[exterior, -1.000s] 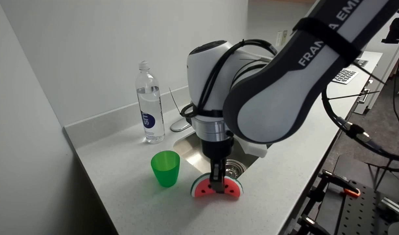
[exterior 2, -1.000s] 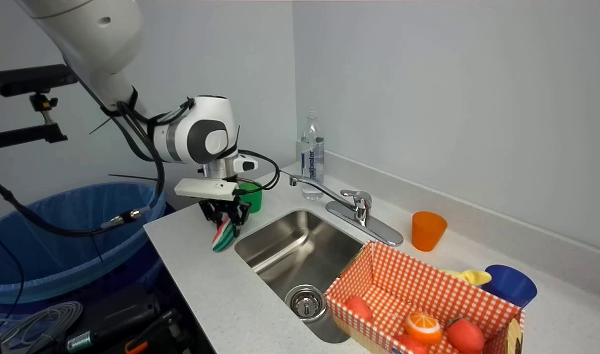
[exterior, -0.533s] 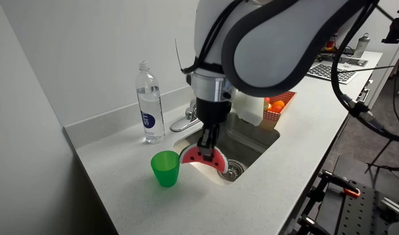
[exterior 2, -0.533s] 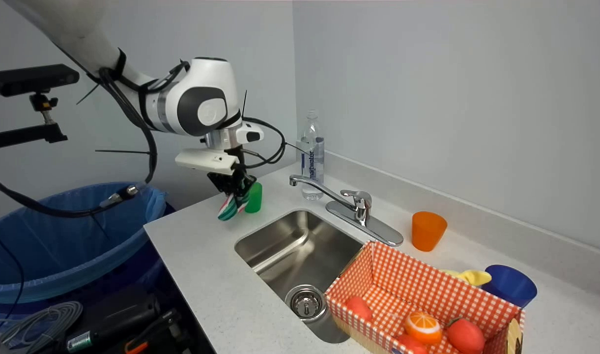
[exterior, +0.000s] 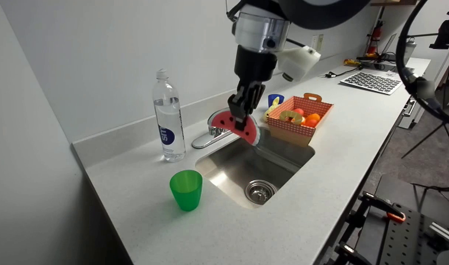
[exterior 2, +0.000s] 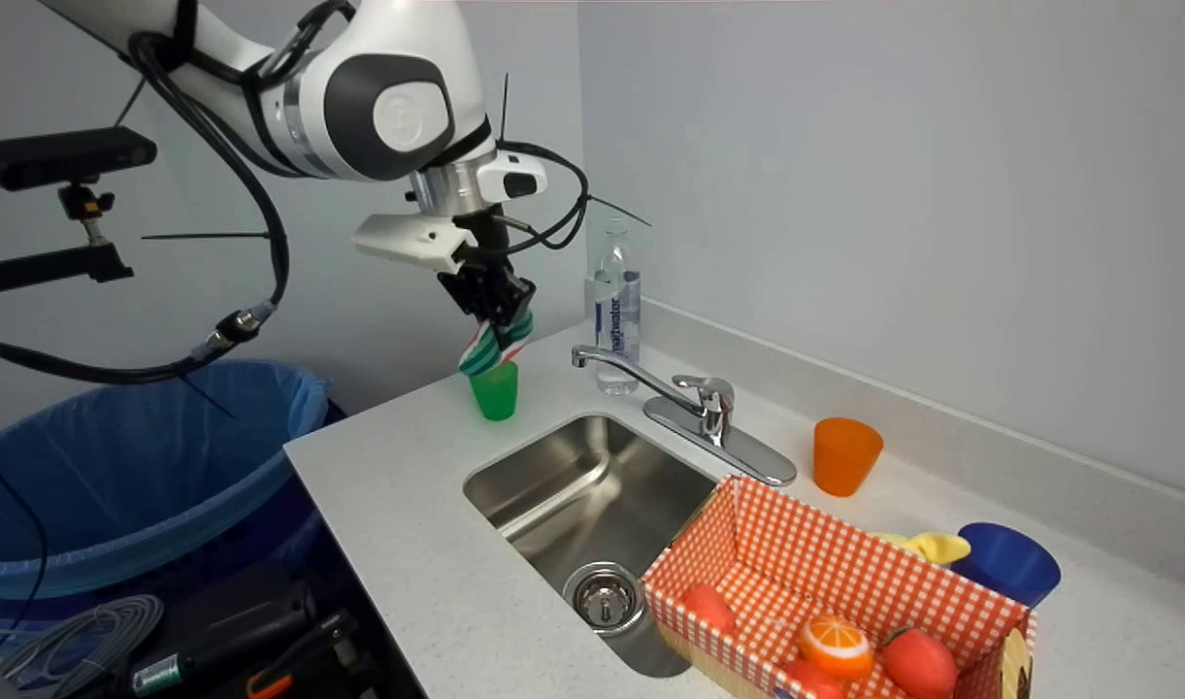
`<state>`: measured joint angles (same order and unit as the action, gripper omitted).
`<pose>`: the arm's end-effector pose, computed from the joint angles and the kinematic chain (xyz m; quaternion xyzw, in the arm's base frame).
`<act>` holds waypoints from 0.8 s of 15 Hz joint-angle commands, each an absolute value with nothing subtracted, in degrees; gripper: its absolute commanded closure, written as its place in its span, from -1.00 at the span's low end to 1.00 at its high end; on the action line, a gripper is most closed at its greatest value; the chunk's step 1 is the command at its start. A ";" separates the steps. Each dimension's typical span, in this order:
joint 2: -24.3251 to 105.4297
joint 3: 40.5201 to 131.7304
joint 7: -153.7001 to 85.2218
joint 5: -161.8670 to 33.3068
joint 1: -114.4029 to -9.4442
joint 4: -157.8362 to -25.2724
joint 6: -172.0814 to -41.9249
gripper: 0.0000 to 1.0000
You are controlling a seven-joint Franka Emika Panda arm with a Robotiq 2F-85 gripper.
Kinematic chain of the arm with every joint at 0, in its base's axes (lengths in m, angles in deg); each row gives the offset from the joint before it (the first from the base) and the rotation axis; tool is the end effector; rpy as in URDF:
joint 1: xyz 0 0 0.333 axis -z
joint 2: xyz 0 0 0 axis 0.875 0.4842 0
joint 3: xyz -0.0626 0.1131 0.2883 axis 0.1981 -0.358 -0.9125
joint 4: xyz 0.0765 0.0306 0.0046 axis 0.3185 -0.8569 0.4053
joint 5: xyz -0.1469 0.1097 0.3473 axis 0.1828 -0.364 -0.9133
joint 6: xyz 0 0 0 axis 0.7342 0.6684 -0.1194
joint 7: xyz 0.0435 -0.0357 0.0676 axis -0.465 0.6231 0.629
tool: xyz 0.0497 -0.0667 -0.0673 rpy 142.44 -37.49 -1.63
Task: Pick the watermelon plush toy on the side of the sink and put it in the box
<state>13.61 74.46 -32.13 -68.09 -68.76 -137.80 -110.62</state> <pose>0.4639 0.1286 0.3952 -0.9905 -0.1070 -0.0865 0.0068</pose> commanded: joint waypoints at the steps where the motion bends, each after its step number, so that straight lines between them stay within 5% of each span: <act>1: 8.97 75.84 -37.76 -65.76 -65.57 -137.55 -107.02 0.95; 12: 7.93 83.46 -47.85 -64.70 -53.66 -137.00 -107.43 0.95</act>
